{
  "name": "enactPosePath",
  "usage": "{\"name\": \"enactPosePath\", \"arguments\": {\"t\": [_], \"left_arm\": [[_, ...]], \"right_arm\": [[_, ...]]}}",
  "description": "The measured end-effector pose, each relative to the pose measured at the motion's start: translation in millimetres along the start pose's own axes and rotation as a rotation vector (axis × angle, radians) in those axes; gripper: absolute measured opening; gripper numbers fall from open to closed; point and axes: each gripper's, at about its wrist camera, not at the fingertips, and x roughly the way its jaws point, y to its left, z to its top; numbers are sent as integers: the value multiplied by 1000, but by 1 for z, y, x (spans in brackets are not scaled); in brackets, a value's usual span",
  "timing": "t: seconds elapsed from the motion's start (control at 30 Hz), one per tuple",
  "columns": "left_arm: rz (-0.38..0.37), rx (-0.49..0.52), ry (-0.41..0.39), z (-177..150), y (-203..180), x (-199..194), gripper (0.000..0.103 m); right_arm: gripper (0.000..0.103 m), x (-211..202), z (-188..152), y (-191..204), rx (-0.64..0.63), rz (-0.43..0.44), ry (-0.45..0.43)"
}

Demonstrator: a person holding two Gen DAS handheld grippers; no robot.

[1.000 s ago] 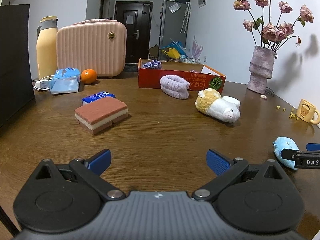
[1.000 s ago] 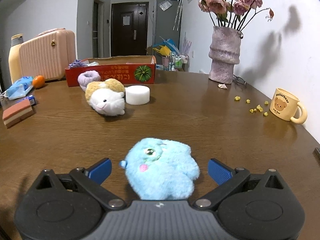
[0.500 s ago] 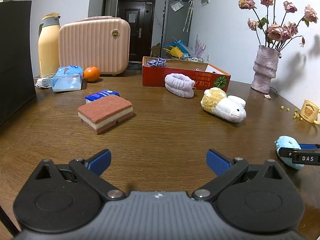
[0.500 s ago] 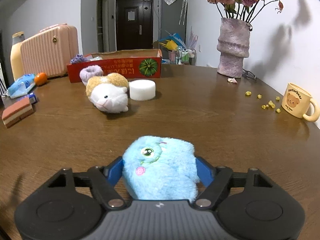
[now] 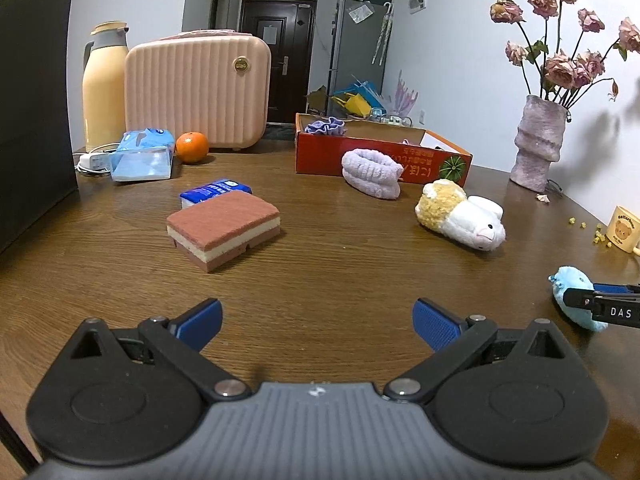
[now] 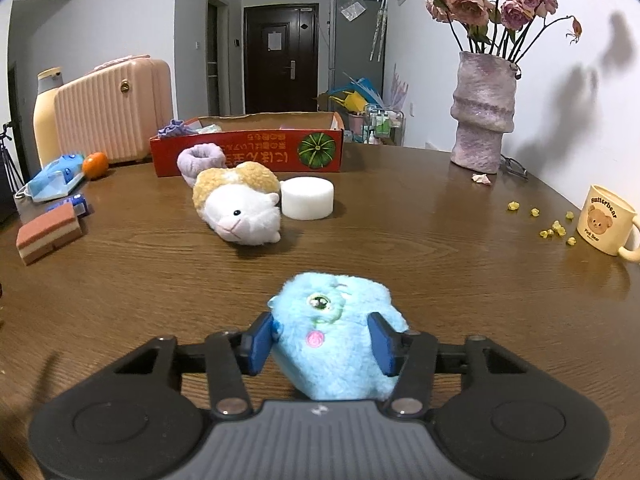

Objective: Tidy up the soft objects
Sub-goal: 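Lower the right tool onto the light blue plush and close on it, then grasp the pink-and-white rectangular sponge with the left tool while the right tool holds the plush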

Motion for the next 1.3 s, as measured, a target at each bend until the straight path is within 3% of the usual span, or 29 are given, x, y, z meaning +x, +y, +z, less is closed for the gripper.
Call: {"name": "enactPosePath", "arguments": {"t": [0.07,0.1,0.5,0.63,0.87,1.03,1.3], "left_arm": [[0,-2,0,0,1,0,103],[-1,-2,-1,0,2,0,103],[2,-1,0,2,5,1,103],[4,4,1,4,6,4,103],[5,15,3,6,4,6,103],[8,19,1,9,5,8,103],[20,27,11,19,15,17,103]], "right_arm": [[84,-1,1,-1,4,-5,-9],[88,0,2,-2,5,-10,-14],[89,33,6,-10,20,-30,73],[87,37,4,-12,33,-17,79],[73,38,4,-10,21,7,74],[72,36,5,-9,23,15,53],[53,27,9,-5,31,22,-21]]}}
